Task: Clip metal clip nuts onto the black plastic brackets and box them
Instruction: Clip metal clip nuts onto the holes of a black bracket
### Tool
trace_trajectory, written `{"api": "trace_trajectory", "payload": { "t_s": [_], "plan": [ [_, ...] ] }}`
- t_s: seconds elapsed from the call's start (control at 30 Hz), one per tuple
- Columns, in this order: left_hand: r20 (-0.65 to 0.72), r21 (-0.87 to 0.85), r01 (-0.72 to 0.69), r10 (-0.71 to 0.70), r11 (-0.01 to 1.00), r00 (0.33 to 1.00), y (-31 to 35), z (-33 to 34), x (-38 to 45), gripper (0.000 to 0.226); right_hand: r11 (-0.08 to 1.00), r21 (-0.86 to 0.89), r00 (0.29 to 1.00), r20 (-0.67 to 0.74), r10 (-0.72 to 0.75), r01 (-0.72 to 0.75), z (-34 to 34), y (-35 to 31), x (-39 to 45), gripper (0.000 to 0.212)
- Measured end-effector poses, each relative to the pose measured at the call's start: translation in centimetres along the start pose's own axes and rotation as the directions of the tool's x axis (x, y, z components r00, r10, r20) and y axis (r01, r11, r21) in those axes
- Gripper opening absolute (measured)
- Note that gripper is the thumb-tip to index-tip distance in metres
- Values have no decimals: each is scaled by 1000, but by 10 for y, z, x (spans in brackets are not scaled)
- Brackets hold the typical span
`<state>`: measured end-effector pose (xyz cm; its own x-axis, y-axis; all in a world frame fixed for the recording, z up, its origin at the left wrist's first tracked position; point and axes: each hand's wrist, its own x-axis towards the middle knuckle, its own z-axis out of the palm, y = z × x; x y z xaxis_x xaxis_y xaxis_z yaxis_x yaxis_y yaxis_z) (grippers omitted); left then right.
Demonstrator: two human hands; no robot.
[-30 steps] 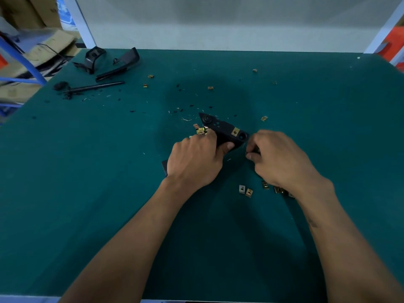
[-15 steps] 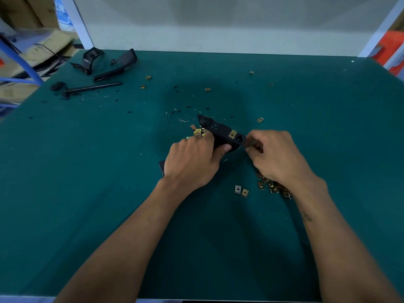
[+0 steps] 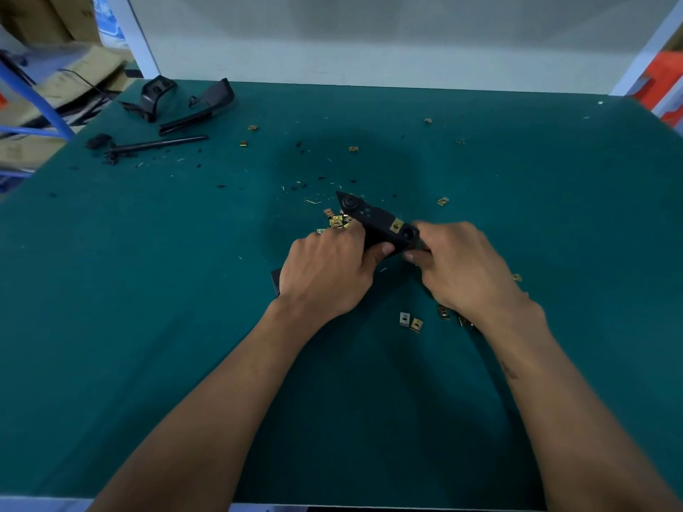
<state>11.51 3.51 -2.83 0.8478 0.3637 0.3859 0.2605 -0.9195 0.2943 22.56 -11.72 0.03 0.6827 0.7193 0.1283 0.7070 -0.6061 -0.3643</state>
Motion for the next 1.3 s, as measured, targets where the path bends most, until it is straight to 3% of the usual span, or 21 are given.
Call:
{"api": "trace_trajectory", "payload": {
  "t_s": [0.1,0.4,0.57,0.83,0.93,1.03,1.1,1.3],
  "plan": [
    [-4,1,-1,1,1000,1000,0,-1,0,43,1000,-23,1000,5,2,-2,3,-2,0,20],
    [1,26,-2,2,1000,1000,1,-1,-1,47,995,85,992,117,42,-52,-7,4,-2,13],
    [5,22,-9,9,1000,1000,0,-1,0,47,994,88,995,82,58,-65,-8,5,0,9],
    [28,24,-13,12,1000,1000,0,-1,0,49,998,-65,1000,-2,15,-15,-8,14,3,17],
    [31,41,-29,27,999,999,0,-2,-1,50,991,136,986,-165,29,-6,-7,20,3,12],
    [36,108,-78,74,991,997,2,0,-2,56,840,543,954,-257,152,12,-9,18,5,18],
    [36,131,-111,107,985,994,4,0,-3,53,697,716,945,-252,210,36,-10,8,6,17],
    [38,121,-194,190,974,981,9,-1,-3,44,404,915,962,-97,255,-15,-3,-20,6,16]
  ]
}}
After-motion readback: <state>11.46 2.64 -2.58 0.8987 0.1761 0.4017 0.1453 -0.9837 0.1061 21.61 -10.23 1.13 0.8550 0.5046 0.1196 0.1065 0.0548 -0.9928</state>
